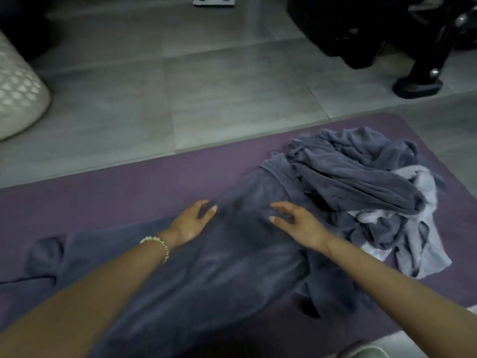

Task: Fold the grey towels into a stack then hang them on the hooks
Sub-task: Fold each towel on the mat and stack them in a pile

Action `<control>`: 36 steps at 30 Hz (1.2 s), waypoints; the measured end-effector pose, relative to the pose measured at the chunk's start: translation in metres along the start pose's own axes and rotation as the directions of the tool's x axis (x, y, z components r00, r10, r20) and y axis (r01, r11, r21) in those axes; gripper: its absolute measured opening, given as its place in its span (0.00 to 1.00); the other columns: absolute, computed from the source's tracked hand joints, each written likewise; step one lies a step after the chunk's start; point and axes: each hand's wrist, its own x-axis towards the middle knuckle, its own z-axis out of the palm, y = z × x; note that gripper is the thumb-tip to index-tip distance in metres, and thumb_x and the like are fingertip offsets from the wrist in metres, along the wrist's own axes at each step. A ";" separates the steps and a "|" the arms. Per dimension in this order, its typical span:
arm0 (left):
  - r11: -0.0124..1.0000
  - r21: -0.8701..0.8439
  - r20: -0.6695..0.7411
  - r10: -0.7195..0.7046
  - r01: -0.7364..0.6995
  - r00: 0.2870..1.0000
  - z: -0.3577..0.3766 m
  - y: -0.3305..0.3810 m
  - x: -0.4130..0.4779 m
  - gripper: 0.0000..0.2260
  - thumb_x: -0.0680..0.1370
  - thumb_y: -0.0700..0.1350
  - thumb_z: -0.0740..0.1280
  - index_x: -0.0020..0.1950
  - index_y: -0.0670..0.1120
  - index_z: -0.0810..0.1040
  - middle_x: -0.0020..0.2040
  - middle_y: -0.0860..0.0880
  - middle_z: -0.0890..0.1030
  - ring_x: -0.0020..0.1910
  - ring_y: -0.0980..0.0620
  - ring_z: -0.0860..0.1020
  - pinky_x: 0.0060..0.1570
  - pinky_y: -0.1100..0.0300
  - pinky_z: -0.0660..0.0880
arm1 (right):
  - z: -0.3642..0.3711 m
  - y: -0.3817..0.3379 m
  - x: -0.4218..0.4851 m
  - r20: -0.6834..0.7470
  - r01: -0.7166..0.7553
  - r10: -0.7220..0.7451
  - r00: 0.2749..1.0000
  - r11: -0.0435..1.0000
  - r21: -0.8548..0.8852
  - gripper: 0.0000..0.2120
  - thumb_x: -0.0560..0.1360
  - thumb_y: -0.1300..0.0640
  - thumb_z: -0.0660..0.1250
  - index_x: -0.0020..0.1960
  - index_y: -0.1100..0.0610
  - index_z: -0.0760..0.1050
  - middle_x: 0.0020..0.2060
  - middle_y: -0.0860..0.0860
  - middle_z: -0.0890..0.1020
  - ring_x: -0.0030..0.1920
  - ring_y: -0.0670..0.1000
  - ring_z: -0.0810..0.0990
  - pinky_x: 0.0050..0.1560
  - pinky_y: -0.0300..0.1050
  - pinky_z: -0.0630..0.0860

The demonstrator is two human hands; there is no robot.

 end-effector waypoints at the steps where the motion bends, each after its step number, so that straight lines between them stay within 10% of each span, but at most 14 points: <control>1: 0.999 0.025 0.006 -0.023 0.023 1.000 -0.022 -0.016 -0.008 0.27 0.80 0.58 0.56 0.75 0.46 0.61 0.73 0.50 0.66 0.71 0.51 0.65 0.71 0.61 0.58 | 0.014 -0.017 0.011 0.038 0.029 -0.027 0.999 0.999 -0.035 0.19 0.75 0.50 0.68 0.65 0.52 0.73 0.59 0.45 0.76 0.62 0.45 0.73 0.65 0.39 0.68; 9: 0.949 0.174 -0.185 -0.231 0.263 0.955 -0.147 -0.167 -0.061 0.26 0.81 0.55 0.58 0.75 0.44 0.60 0.74 0.45 0.64 0.73 0.47 0.63 0.71 0.58 0.56 | 0.136 -0.122 0.098 0.242 0.062 -0.022 0.970 0.985 -0.159 0.23 0.75 0.49 0.68 0.68 0.51 0.70 0.57 0.56 0.77 0.58 0.51 0.76 0.61 0.39 0.69; 25: 0.792 0.232 -0.358 -0.470 0.565 0.807 -0.190 -0.320 -0.075 0.32 0.79 0.62 0.53 0.78 0.52 0.44 0.79 0.51 0.45 0.77 0.44 0.44 0.75 0.48 0.42 | 0.296 -0.140 0.143 0.323 0.251 -0.119 0.939 0.878 -0.407 0.21 0.73 0.46 0.70 0.62 0.53 0.70 0.58 0.45 0.65 0.53 0.48 0.74 0.55 0.45 0.75; 32: 0.865 0.169 -0.390 -0.382 0.473 0.838 -0.195 -0.343 -0.088 0.24 0.77 0.59 0.63 0.70 0.50 0.67 0.67 0.47 0.71 0.65 0.43 0.68 0.63 0.51 0.68 | 0.311 -0.150 0.155 0.334 0.247 -0.075 0.940 0.824 -0.510 0.10 0.74 0.48 0.70 0.46 0.49 0.69 0.38 0.45 0.73 0.42 0.48 0.74 0.41 0.41 0.69; 36: 0.942 0.040 -0.396 -0.291 0.333 0.871 -0.216 -0.351 -0.099 0.15 0.76 0.58 0.65 0.45 0.46 0.79 0.41 0.48 0.81 0.44 0.47 0.78 0.45 0.55 0.74 | 0.307 -0.164 0.160 0.322 0.134 -0.040 0.946 0.953 -0.273 0.08 0.74 0.55 0.71 0.42 0.58 0.76 0.30 0.49 0.77 0.28 0.47 0.77 0.30 0.37 0.71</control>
